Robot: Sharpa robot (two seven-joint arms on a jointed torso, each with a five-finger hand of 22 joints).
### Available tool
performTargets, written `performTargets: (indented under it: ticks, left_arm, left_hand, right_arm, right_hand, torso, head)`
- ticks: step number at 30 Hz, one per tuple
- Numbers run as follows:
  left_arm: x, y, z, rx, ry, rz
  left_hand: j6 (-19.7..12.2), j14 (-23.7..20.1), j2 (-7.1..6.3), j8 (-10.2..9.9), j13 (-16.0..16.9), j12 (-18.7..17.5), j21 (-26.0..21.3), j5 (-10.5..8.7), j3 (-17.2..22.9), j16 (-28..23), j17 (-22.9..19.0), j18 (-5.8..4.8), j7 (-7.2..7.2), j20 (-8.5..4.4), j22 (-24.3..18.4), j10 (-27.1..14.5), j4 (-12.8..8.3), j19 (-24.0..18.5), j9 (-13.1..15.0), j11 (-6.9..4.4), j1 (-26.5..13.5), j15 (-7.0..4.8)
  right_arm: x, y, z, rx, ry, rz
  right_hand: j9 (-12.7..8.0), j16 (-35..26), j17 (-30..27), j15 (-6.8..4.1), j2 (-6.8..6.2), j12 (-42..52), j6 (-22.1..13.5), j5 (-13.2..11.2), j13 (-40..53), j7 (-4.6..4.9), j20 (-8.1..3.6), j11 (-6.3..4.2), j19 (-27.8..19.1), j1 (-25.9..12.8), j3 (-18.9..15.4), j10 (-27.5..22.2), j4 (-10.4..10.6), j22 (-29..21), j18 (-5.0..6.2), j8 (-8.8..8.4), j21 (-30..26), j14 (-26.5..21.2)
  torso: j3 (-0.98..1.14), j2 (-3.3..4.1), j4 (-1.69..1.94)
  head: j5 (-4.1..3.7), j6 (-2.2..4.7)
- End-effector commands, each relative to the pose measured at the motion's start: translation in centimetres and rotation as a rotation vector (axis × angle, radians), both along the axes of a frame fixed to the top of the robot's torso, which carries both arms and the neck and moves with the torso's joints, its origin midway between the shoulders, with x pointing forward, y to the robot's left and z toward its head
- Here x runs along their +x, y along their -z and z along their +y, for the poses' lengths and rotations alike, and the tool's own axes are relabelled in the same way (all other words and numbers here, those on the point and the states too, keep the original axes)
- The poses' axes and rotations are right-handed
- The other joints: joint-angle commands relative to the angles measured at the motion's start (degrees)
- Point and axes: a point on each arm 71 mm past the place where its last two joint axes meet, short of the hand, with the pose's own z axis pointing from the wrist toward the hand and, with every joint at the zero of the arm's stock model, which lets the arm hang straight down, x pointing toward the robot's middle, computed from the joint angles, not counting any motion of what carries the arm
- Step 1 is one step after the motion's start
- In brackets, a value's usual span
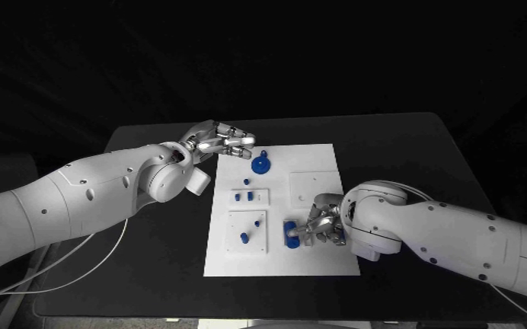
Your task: Assemble the parts on the task board
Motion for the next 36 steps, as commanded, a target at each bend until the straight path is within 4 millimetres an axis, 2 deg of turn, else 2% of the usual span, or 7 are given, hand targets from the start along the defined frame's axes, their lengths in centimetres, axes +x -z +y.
performTargets:
  ticks: [1, 7, 13, 17, 18, 30, 36]
  left_arm:
    - [0.0, -0.1, -0.2, -0.006, 0.011, -0.005]
    - [0.0, -0.1, -0.1, -0.004, 0.007, -0.004]
    - [0.0, -0.1, -0.1, -0.004, 0.008, -0.003]
    - [0.0, -0.1, -0.1, -0.004, 0.009, -0.003]
    - [0.0, -0.1, -0.1, -0.004, 0.009, -0.003]
    - [0.0, -0.1, -0.2, -0.005, 0.012, -0.002]
    - [0.0, 0.0, -0.2, -0.004, 0.013, 0.000]
  left_hand:
    - [-0.2, -0.2, 0.41, 0.2, 0.1, -0.1, -0.1, 0.24, -0.1, -0.2, 0.1, 0.09, 0.05, 0.19, -0.1, -0.5, 0.3, -0.2, 0.0, -0.08, 0.3, 0.12]
    - [-0.2, -0.2, 0.53, 0.2, 0.1, -0.1, -0.1, 0.26, 0.0, -0.2, 0.1, 0.10, 0.08, 0.19, -0.1, -0.5, 0.3, -0.2, 0.0, -0.09, 0.5, 0.10]
    - [-0.2, -0.2, 0.53, 0.2, 0.1, -0.1, -0.1, 0.26, 0.0, -0.2, 0.1, 0.10, 0.08, 0.19, -0.1, -0.5, 0.3, -0.2, 0.0, -0.09, 0.5, 0.10]
    - [-0.2, -0.2, 0.53, 0.2, 0.1, -0.1, -0.1, 0.26, 0.0, -0.2, 0.1, 0.10, 0.08, 0.19, -0.1, -0.5, 0.3, -0.2, 0.0, -0.09, 0.5, 0.10]
    - [-0.2, -0.2, 0.53, 0.2, 0.1, -0.1, -0.1, 0.26, 0.0, -0.2, 0.1, 0.10, 0.08, 0.19, -0.1, -0.5, 0.3, -0.2, 0.0, -0.09, 0.5, 0.10]
    - [-0.2, -0.2, 0.69, 0.2, 0.1, -0.1, -0.1, 0.26, 0.0, -0.2, 0.1, 0.10, 0.06, 0.19, -0.1, -0.5, 0.3, -0.2, 0.0, -0.09, 0.5, 0.10]
    - [-0.1, -0.2, 0.93, 0.2, 0.1, -0.1, -0.1, 0.28, 0.0, -0.2, 0.1, 0.09, 0.06, 0.19, -0.1, -0.5, 0.5, -0.2, 0.0, -0.10, 0.4, 0.10]
  right_arm:
    - [-0.1, -0.1, 0.0, -0.018, -0.042, -0.003]
    - [-0.4, -0.2, 0.0, -0.016, -0.088, 0.014]
    - [-0.7, -0.2, 0.2, -0.017, -0.118, 0.028]
    - [-0.6, -0.1, 0.5, -0.019, -0.128, 0.031]
    - [-0.5, -0.1, 0.6, -0.019, -0.127, 0.029]
    - [0.1, 0.8, 1.3, -0.039, -0.089, -0.021]
    - [0.5, 1.5, 1.4, -0.056, -0.068, -0.049]
  right_hand:
    - [0.0, -0.2, 0.1, 0.02, 0.63, -0.2, 0.1, -0.3, 0.1, 0.00, -0.32, -0.01, 0.9, 0.7, 0.3, 0.1, -0.9, 5.2, -0.70, 0.04, 0.1, 0.2]
    - [0.9, 0.0, 0.2, -0.10, 1.99, 0.3, 2.9, -0.2, 0.3, -0.38, -0.33, -0.34, 0.8, 5.9, 2.3, 0.3, -8.8, 5.3, -0.82, -0.26, 0.6, 0.3]
    - [2.2, 0.2, 0.4, -0.23, 2.57, 0.4, 5.3, -0.2, 0.3, -1.37, -0.46, -0.80, 0.8, 6.1, 3.2, 0.4, -12.3, 5.3, -1.04, 0.22, 1.0, 0.3]
    - [5.1, 0.3, 0.5, -0.49, 3.20, 0.3, 7.5, -0.2, 0.2, -2.33, -0.77, -1.26, 0.8, 6.4, 2.6, 0.6, -14.2, 5.4, -1.37, 0.20, 1.2, 0.4]
    - [7.8, 0.3, 0.5, -0.79, 3.51, 0.3, 7.7, -0.3, 0.2, -2.60, -0.95, -1.59, 0.7, 6.1, 2.1, 0.8, -14.9, 5.3, -1.53, -0.18, 1.3, 0.4]
    - [17.2, 0.6, 0.6, -0.83, 5.52, 0.8, 7.4, 0.0, 0.5, -3.33, -1.09, -1.83, 0.9, 5.1, 2.7, 1.1, -15.3, 5.4, -1.64, 0.08, 1.8, 0.5]
    - [19.7, 0.8, 0.7, -1.03, 7.08, 0.9, 7.3, -0.2, 0.7, -3.63, -1.31, -2.05, 1.0, 4.4, 5.0, 1.4, -15.8, 5.4, -1.78, 0.08, 2.1, 0.4]
  torso:
    - [0.02, 0.05, 0.08]
    - [0.03, 0.03, 0.07]
    - [0.04, 0.04, 0.04]
    - [-0.03, 0.06, 0.05]
    - [-0.03, 0.06, 0.05]
    - [-0.07, 0.05, 0.10]
    - [-0.06, 0.05, 0.13]
  head:
    - [-0.03, -0.02]
    - [0.03, -0.04]
    - [0.07, -0.06]
    - [0.07, -0.11]
    - [0.07, -0.11]
    - [0.07, -0.38]
    - [0.21, -0.53]
